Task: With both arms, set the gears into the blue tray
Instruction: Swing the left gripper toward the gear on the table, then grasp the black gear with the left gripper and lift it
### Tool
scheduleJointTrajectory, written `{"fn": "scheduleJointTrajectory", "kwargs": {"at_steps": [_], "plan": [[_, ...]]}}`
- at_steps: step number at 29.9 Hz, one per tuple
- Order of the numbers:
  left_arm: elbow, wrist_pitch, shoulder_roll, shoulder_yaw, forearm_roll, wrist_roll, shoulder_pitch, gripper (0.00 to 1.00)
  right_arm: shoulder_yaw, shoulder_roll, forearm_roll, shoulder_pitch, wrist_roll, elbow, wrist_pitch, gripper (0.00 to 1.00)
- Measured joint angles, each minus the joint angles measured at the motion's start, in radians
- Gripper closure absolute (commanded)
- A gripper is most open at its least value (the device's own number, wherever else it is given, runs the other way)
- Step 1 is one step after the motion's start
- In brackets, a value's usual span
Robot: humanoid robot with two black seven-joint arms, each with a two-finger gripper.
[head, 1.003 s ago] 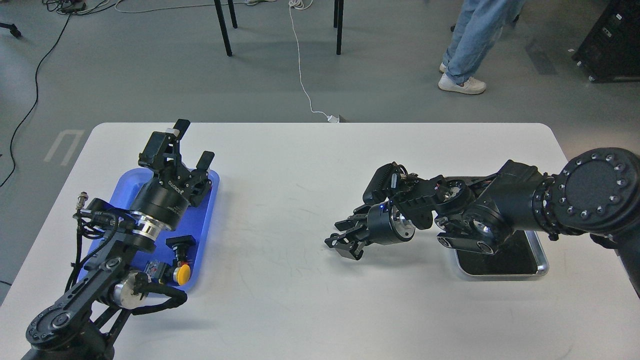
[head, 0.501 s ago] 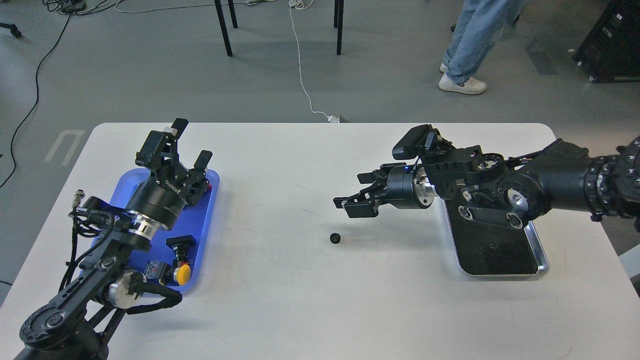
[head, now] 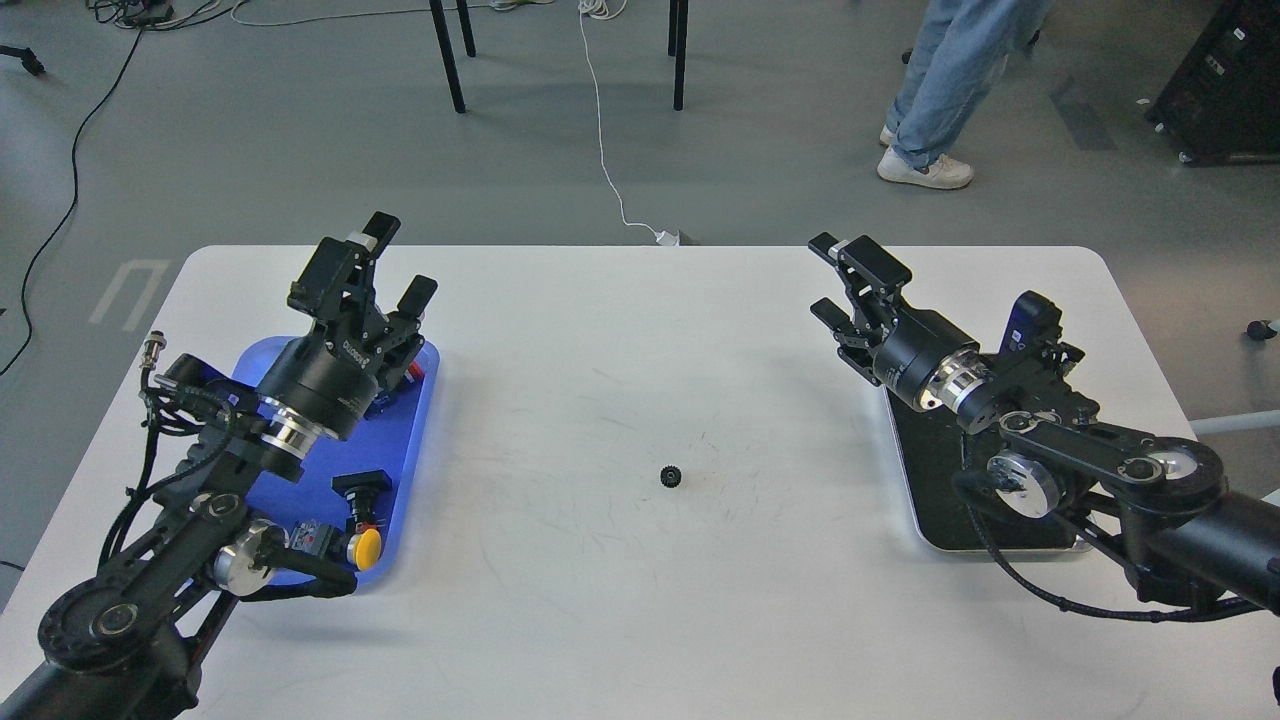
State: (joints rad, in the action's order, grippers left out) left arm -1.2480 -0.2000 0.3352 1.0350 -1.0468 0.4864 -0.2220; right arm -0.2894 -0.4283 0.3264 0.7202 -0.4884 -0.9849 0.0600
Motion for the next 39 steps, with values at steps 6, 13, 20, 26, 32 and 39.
{"fn": "scheduleJointTrajectory", "kwargs": {"at_steps": [6, 13, 20, 26, 32, 39], "plan": [[-0.035, 0.0, 0.049, -0.167, -0.248, 0.002, -0.093, 0.02, -0.122, -0.061, -0.216, -0.116, 0.0, 0.012, 0.287, 0.04], [-0.034, 0.0, 0.09, -0.45, -0.655, 0.003, -0.328, 0.02, -0.135, -0.166, -0.258, -0.217, 0.0, 0.035, 0.426, 0.04], [0.075, -0.004, 0.016, -0.712, -0.978, 0.003, -0.581, 0.04, -0.136, -0.192, -0.259, -0.256, 0.0, 0.072, 0.429, 0.04], [0.232, 0.006, -0.072, -0.905, -1.129, 0.003, -0.752, 0.05, -0.145, -0.202, -0.259, -0.257, 0.0, 0.071, 0.429, 0.04], [0.329, 0.008, -0.15, -1.012, -1.135, 0.002, -0.815, 0.08, -0.152, -0.205, -0.259, -0.257, 0.0, 0.072, 0.429, 0.04], [0.372, 0.007, -0.185, -1.062, -1.135, 0.002, -0.817, 0.17, -0.152, -0.22, -0.258, -0.257, 0.0, 0.066, 0.429, 0.04]]}}
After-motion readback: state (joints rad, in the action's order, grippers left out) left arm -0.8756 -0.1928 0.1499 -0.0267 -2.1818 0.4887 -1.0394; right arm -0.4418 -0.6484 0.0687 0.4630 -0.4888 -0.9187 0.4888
